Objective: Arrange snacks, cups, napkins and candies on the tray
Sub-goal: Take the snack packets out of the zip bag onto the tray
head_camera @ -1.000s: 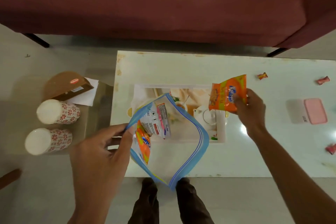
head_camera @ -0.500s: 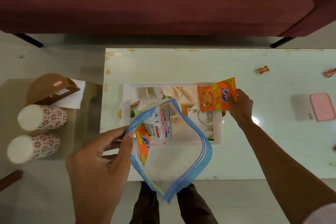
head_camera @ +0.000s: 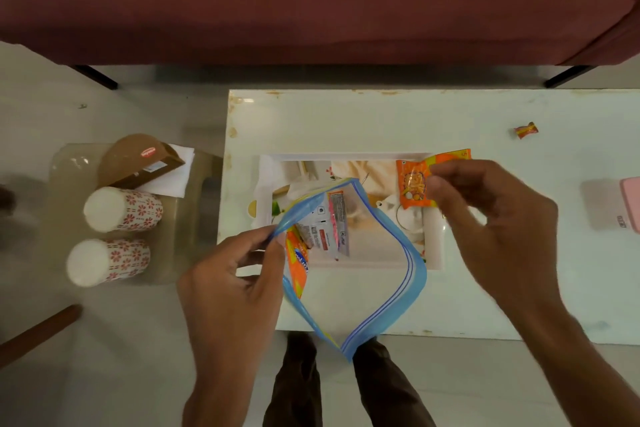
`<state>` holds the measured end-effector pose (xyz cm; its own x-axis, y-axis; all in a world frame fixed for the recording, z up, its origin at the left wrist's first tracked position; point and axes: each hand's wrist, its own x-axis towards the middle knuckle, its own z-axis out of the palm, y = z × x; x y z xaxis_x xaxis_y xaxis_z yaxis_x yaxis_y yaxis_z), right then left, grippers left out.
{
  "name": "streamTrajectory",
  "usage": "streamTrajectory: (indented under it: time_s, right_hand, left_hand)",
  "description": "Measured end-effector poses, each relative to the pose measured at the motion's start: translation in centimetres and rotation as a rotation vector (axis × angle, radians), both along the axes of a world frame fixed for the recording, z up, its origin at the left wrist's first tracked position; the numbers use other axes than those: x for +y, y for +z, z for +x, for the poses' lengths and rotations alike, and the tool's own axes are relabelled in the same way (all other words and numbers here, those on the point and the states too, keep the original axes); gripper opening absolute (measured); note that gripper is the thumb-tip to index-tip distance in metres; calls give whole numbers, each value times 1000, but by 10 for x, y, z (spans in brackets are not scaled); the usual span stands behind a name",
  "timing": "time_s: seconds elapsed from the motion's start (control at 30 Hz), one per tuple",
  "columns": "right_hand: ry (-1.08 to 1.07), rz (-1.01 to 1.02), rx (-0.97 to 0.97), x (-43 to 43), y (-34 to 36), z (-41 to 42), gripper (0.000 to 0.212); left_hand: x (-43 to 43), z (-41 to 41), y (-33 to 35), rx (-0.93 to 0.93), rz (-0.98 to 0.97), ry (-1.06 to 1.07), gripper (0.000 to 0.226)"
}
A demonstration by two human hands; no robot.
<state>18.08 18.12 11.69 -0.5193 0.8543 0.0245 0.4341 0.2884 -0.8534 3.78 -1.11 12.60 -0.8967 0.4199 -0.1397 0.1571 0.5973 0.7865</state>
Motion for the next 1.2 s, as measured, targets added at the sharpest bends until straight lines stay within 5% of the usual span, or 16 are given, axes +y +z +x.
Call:
streamTrajectory:
  time_s: [0.13, 0.27, 0.37, 0.6, 0.73, 0.8, 1.0, 1.1, 1.2]
  right_hand:
    - [387, -4, -22, -59, 43, -25, 15]
    - [862, 319, -468, -72, 19, -50, 52]
    - [1151, 543, -694, -66, 3, -60, 47]
    - [1149, 1070, -847, -59, 9, -82, 40]
    - [1265, 1054, -791, -62, 7, -99, 14]
    - [1311, 1127, -779, -61, 1, -100, 41]
    - [1309, 1016, -770, -74, 39, -93, 68]
    - [1190, 838, -741, -70, 71, -83, 43]
    - [923, 565, -471, -60, 92, -64, 40]
  left_hand:
    - [-6, -1, 3, -9, 1, -6, 17]
    - [-11, -2, 13, 25, -8, -39, 20]
    - [-14, -3, 27, 20, 15, -69, 41]
    - [-22, -3, 51, 1, 40, -172, 54]
    - [-27, -11, 55, -5, 49, -192, 51]
    - [-30, -17, 52, -22, 57, -166, 47]
    - [-42, -30, 34, -55, 5, -138, 52]
    - [-48, -36, 25, -67, 0, -98, 31]
    - [-51, -40, 18, -69, 14, -65, 9]
